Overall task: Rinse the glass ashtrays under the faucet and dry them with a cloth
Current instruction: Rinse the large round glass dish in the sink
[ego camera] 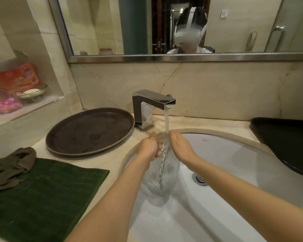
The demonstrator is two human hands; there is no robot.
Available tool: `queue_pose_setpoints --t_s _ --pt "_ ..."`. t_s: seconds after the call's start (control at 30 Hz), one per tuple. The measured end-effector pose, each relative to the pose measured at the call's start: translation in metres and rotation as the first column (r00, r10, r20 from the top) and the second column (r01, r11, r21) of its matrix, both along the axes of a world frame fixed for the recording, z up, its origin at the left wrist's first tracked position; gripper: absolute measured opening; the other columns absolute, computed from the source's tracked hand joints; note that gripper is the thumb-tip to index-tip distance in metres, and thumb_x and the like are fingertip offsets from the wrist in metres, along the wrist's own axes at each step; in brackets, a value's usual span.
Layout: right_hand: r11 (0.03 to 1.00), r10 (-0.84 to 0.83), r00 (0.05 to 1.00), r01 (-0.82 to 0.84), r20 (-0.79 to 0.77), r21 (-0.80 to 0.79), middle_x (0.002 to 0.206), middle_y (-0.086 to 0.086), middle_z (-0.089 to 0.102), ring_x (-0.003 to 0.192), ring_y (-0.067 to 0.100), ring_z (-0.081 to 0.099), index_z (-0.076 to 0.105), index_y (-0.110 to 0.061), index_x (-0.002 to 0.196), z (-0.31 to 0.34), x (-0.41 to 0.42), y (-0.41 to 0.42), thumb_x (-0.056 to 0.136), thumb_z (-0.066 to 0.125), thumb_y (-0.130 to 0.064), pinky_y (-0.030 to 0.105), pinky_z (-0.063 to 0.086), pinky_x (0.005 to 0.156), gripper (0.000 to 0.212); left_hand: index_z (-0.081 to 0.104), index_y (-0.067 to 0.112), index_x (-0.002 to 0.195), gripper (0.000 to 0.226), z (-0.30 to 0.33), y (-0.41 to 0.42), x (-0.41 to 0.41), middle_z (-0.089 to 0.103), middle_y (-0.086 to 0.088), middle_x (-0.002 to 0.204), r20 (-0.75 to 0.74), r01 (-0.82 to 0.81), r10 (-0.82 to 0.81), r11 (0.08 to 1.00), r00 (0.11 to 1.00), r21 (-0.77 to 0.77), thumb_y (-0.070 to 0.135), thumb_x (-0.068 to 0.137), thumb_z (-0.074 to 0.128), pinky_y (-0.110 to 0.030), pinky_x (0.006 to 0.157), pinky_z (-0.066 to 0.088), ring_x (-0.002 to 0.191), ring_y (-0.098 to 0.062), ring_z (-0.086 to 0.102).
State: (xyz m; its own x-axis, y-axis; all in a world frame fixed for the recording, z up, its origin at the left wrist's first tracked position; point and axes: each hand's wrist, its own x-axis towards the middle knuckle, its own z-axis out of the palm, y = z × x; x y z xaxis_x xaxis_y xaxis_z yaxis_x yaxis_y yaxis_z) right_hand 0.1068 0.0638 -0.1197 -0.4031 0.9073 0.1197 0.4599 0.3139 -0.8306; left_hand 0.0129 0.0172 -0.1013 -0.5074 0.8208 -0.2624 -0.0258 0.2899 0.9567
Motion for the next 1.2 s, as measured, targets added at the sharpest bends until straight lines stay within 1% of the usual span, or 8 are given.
queue_pose_setpoints --t_s 0.13,0.27,0.37,0.43,0.53,0.73,0.93,1.2 --pt "0.94 0.054 0.993 -0.087 0.107 0.329 0.148 0.006 0.031 0.14 0.02 0.019 0.033 -0.01 0.142 -0.01 -0.003 -0.026 0.101 0.032 -0.025 0.03 0.013 0.115 0.044 0.058 0.004 0.094 0.042 0.002 -0.001 -0.004 0.055 -0.008 0.067 -0.013 -0.05 0.049 0.998 0.999 -0.045 0.039 0.1 0.034 -0.018 0.046 0.04 0.056 -0.017 0.053" --pt "0.998 -0.035 0.981 0.046 -0.19 0.052 0.145 0.004 0.035 0.138 0.021 0.026 0.038 -0.014 0.137 -0.017 -0.005 -0.014 0.099 0.029 -0.039 0.038 0.021 0.114 0.047 0.059 0.012 0.087 0.038 0.002 -0.006 0.0 0.051 0.0 0.061 -0.057 0.094 -0.093 0.996 0.994 0.011 0.043 0.098 0.04 -0.013 0.038 0.032 0.041 -0.006 0.042" --pt "0.93 -0.298 0.887 0.187 -0.352 -0.317 0.148 0.004 0.033 0.137 0.023 0.03 0.031 -0.018 0.14 -0.023 -0.021 -0.008 0.072 0.021 -0.073 0.047 0.027 0.112 0.087 0.064 0.02 0.11 0.037 0.001 -0.011 0.005 0.065 -0.005 0.092 -0.117 0.237 -0.232 0.971 0.966 0.031 0.049 0.088 0.056 -0.017 0.06 0.045 0.073 -0.012 0.059" --pt "0.879 -0.398 0.813 0.205 -0.425 -0.43 0.155 -0.002 0.022 0.142 0.019 0.021 0.023 -0.025 0.145 -0.024 -0.031 -0.009 0.076 0.019 -0.073 0.046 0.02 0.115 0.084 0.06 0.023 0.123 0.047 0.0 -0.01 0.007 0.066 -0.005 0.112 -0.14 0.257 -0.253 0.966 0.957 0.015 0.05 0.085 0.06 -0.023 0.07 0.046 0.097 -0.02 0.06" --pt "0.88 -0.426 0.786 0.246 -0.448 -0.405 0.158 -0.005 0.003 0.145 0.013 0.001 0.009 -0.022 0.15 -0.02 -0.033 -0.016 0.1 0.016 -0.045 0.039 0.004 0.119 0.056 0.058 0.018 0.125 0.05 0.0 -0.01 0.006 0.064 -0.002 0.114 -0.141 0.194 -0.19 0.981 0.972 0.021 0.047 0.084 0.062 -0.023 0.062 0.039 0.092 -0.016 0.056" --pt "0.756 -0.506 0.83 0.296 -0.234 -0.584 0.158 0.004 -0.005 0.145 0.02 -0.003 0.001 -0.017 0.15 -0.046 -0.035 -0.048 0.099 0.013 -0.047 0.038 -0.001 0.117 0.06 0.066 0.012 0.108 0.036 -0.002 -0.008 -0.002 0.069 -0.002 0.089 -0.201 0.145 -0.136 0.989 0.97 0.031 0.042 0.088 0.059 -0.027 0.061 0.046 0.07 -0.014 0.06" --pt "0.874 -0.421 0.862 0.302 -0.281 -0.382 0.158 -0.001 -0.001 0.145 0.015 -0.001 0.003 -0.013 0.15 -0.03 -0.042 -0.054 0.102 0.014 -0.035 0.031 0.0 0.114 0.054 0.061 0.014 0.119 0.045 -0.008 -0.004 -0.002 0.067 -0.005 0.113 -0.21 0.153 -0.141 0.987 0.968 0.039 0.045 0.086 0.06 -0.043 0.097 0.047 0.104 -0.025 0.061" --pt "0.857 -0.457 0.825 0.31 -0.331 -0.411 0.158 -0.006 -0.001 0.145 0.014 -0.004 0.004 -0.026 0.15 -0.041 -0.034 -0.019 0.099 0.014 -0.047 0.036 -0.001 0.116 0.056 0.06 0.018 0.122 0.044 -0.012 -0.002 -0.004 0.067 -0.004 0.111 -0.211 0.143 -0.128 0.988 0.969 0.055 0.045 0.088 0.058 -0.032 0.078 0.049 0.099 -0.022 0.062"
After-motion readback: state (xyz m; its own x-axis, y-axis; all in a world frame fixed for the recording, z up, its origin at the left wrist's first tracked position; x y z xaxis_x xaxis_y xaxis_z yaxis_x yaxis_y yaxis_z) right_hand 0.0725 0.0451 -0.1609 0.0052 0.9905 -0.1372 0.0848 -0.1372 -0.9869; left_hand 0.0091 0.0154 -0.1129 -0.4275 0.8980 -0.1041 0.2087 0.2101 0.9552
